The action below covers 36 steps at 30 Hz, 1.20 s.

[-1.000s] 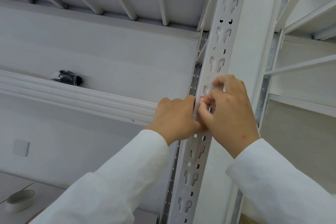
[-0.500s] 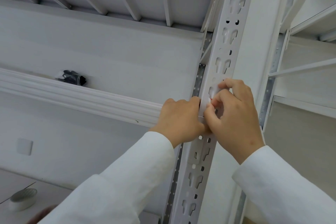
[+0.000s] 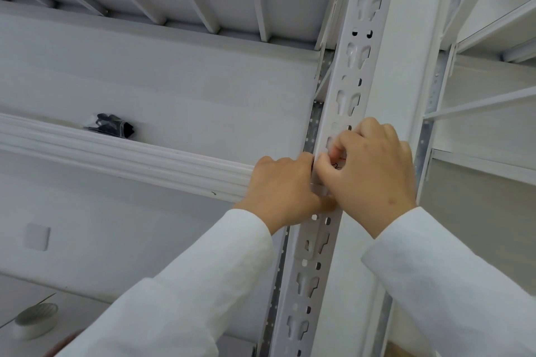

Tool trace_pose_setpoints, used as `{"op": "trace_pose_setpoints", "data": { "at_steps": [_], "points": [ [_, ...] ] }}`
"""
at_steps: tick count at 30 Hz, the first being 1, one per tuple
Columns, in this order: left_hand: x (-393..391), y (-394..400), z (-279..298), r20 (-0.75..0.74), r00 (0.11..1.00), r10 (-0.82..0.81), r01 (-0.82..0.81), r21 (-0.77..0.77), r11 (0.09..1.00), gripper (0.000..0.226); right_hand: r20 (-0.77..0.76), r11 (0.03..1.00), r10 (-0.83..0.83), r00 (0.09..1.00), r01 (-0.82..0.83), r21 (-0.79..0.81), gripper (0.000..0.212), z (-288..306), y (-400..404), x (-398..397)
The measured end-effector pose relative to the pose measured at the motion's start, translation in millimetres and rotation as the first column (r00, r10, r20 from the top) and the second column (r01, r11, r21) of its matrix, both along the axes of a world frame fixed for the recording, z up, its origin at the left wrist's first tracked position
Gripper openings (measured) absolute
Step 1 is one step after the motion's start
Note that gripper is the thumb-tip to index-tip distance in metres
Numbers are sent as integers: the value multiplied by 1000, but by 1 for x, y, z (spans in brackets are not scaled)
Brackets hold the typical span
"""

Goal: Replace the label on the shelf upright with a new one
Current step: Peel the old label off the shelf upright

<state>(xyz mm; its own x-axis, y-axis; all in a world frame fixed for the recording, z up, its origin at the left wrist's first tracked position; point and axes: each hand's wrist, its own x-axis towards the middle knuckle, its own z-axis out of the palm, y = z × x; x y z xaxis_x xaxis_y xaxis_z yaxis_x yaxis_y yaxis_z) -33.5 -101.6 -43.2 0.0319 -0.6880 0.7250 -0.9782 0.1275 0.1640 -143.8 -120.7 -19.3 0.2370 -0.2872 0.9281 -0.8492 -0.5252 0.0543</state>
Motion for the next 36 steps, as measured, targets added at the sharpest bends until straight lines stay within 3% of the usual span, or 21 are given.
{"op": "trace_pose_setpoints", "data": {
  "at_steps": [6,21,28,36],
  "points": [
    [0,0,1,10,999,36,-36,16,999,43,54,995,89,995,-91,37,16,-6,1,-2],
    [0,-1,-1,9,999,45,-45,-4,999,45,149,950,310,939,-297,-101,14,-25,-14,-9],
    [1,-5,-4,37,997,62,-59,-76,995,47,-77,889,417,905,-425,-171,14,-16,-26,-31],
    [1,-7,-4,38,998,51,-47,-90,995,46,-273,905,289,918,-354,-234,22,2,-38,-42]
  ]
}}
